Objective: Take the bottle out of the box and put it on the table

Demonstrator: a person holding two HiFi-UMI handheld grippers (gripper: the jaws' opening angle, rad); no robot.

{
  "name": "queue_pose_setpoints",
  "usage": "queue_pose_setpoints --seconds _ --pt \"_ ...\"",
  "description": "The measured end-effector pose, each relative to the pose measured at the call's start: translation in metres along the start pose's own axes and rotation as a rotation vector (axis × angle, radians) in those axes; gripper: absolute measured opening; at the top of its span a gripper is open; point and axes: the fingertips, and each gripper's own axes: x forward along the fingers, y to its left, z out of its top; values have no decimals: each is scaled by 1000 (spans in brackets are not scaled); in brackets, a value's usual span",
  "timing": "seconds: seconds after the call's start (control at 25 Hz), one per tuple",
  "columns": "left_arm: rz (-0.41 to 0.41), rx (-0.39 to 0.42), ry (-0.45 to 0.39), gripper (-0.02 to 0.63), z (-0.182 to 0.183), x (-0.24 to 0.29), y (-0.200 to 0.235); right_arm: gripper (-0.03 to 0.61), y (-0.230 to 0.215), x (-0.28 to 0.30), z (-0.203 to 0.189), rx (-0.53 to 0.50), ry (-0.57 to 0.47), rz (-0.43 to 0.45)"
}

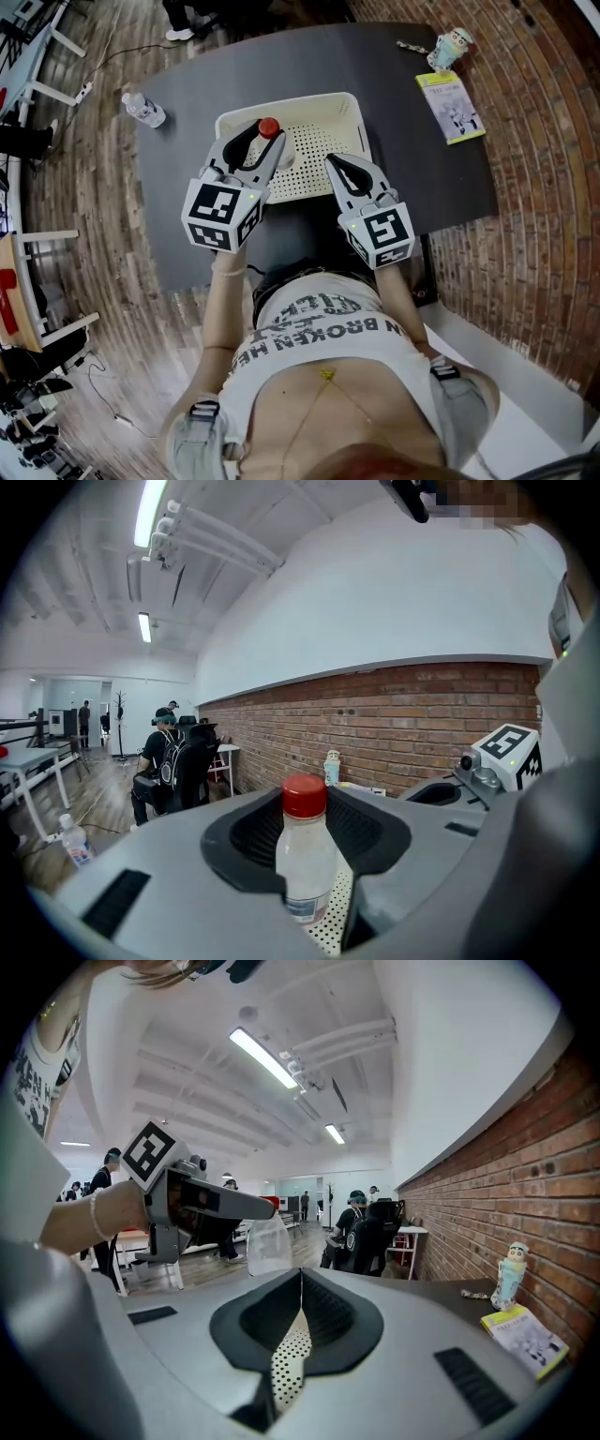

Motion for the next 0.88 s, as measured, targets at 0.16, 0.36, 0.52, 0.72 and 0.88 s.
queue_pose_setpoints --seconds 0.16,0.36,0.52,0.72,0.88 --pt "-10 -10 0 147 -3 -2 3 9 4 1 0 0 6 -4" --pt "-9 -9 -7 146 -4 -8 7 9 8 1 -2 -1 12 -12" --pt "-9 -12 -14 146 -3 -13 10 9 11 1 -3 -2 18 -16" --pt "-4 -14 -22 146 -2 -24 17 9 19 4 -4 -7 24 -17" --pt "13 -24 -33 146 -2 -37 27 9 27 8 -4 -7 31 -14"
